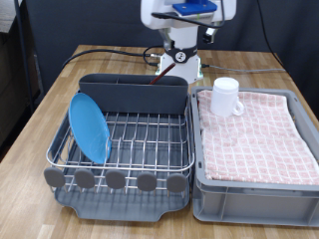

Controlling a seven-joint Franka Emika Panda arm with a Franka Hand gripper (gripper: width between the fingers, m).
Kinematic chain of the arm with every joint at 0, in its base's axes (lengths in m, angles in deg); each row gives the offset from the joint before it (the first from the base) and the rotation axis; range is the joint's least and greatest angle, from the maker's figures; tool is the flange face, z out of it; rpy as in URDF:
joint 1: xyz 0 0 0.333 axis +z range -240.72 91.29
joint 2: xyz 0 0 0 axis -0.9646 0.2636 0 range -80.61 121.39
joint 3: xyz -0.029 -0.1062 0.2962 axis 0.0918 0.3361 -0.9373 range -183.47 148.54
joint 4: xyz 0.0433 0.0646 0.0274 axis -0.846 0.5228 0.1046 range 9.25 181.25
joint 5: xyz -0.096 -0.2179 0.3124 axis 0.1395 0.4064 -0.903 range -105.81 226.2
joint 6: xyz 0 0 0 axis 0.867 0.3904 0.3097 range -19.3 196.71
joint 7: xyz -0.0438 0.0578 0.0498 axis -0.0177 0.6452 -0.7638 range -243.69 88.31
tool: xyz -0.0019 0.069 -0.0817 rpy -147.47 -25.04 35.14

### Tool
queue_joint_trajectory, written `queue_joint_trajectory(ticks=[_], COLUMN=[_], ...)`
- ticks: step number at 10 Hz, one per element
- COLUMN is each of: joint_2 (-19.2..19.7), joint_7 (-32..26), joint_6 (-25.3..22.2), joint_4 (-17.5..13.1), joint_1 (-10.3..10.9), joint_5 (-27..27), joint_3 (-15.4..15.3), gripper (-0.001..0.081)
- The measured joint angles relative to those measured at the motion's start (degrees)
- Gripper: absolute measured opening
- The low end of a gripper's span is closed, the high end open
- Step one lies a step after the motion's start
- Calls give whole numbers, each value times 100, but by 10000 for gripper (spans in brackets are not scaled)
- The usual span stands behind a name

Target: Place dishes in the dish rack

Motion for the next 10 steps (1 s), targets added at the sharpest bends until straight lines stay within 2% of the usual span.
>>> queue_joint_trajectory(ticks=[3, 4, 6, 10], joint_2=[-189, -267, -244, -222], joint_7=[59, -48, 40, 884], joint_6=[-176, -179, -182, -342], joint_4=[196, 267, 266, 268], joint_1=[255, 324, 313, 366], joint_5=[-230, -271, -187, 86], joint_3=[-323, -318, -332, -843], gripper=[802, 802, 802, 802])
